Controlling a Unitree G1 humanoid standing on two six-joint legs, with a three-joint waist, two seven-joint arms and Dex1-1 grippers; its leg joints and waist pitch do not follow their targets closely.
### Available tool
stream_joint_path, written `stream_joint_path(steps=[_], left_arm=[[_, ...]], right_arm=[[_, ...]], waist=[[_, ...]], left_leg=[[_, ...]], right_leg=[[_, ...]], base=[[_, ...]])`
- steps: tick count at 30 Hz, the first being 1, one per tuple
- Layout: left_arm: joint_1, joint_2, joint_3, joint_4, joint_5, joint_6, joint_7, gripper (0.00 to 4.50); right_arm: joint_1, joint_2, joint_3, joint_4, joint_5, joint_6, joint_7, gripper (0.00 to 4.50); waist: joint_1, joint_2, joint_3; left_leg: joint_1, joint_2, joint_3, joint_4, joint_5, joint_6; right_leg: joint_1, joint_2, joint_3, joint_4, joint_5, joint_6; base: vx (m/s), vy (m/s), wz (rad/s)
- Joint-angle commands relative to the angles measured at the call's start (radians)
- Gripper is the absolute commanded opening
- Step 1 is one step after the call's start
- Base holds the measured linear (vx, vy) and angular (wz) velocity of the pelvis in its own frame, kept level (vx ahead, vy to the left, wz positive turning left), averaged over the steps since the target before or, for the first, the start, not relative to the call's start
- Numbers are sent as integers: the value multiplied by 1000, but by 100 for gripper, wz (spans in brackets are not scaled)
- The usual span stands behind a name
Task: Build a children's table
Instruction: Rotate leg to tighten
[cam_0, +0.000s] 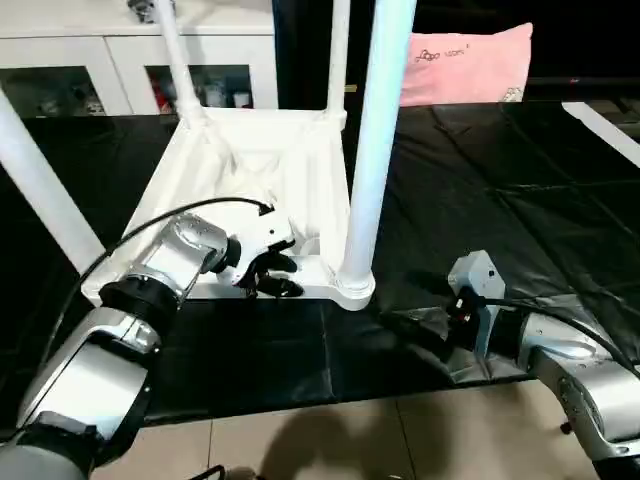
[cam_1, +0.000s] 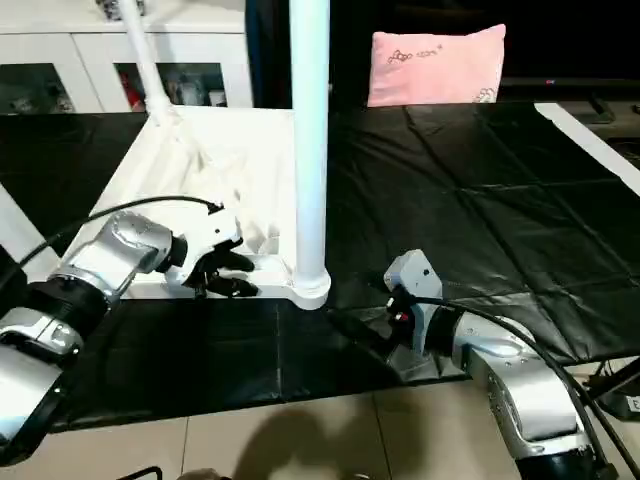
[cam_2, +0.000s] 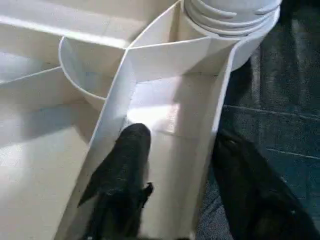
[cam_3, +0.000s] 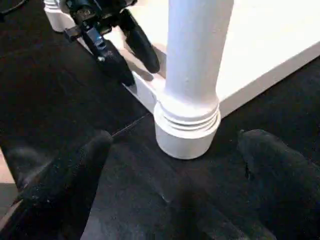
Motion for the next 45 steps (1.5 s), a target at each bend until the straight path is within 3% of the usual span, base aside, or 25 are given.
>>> stream_joint_path(steps=[1,25,31,36,40,43,44,45], left_arm=[[-24,-7,-2,18,13,-18,-9,192],[-42,-44,32,77,14,-73,-77,9],[-19,-41,35,71,19,-81,-100,1],[1,-36,30,55,22,-107,-116,1],[35,-17,22,1,12,-132,-170,1],[78,7,25,-82,-18,-112,-230,1],[87,12,24,-99,-22,-105,-240,1],[106,24,18,-134,-25,-93,-254,1]], right_arm=[[7,-11,9,-26,5,15,7,450],[3,-13,24,2,-3,18,9,450],[-4,-7,28,7,-11,10,5,450],[-16,6,20,18,-9,4,-7,450],[-36,19,8,58,-17,-17,-24,450],[-51,28,0,84,-22,-38,-32,450],[-56,30,-3,88,-19,-38,-32,450],[-58,31,-5,88,-15,-36,-30,450]], waist=[[4,7,-67],[7,1,-66],[3,-3,-67],[1,-3,-64],[0,1,-65],[-1,-4,-65],[-2,0,-65],[-2,-5,-64]], left_leg=[[4,13,-6,-64,-219,18],[2,16,-6,-66,-211,26],[-2,15,-5,-64,-191,32],[2,16,-4,-66,-206,32],[4,20,-5,-68,-215,23],[3,21,-5,-70,-215,19],[5,21,-3,-69,-213,20],[5,21,-2,-69,-211,21]], right_leg=[[61,-72,44,-86,-256,-174],[60,-75,44,-87,-277,-169],[63,-76,45,-84,-236,-181],[59,-76,44,-88,-272,-175],[56,-79,46,-85,-265,-183],[57,-80,46,-82,-262,-185],[54,-79,47,-83,-266,-186],[54,-77,48,-83,-260,-188]], base=[[0,0,0],[0,0,0],[0,0,0],[0,0,0],[0,0,0],[0,0,0],[0,0,0],[0,0,0]])
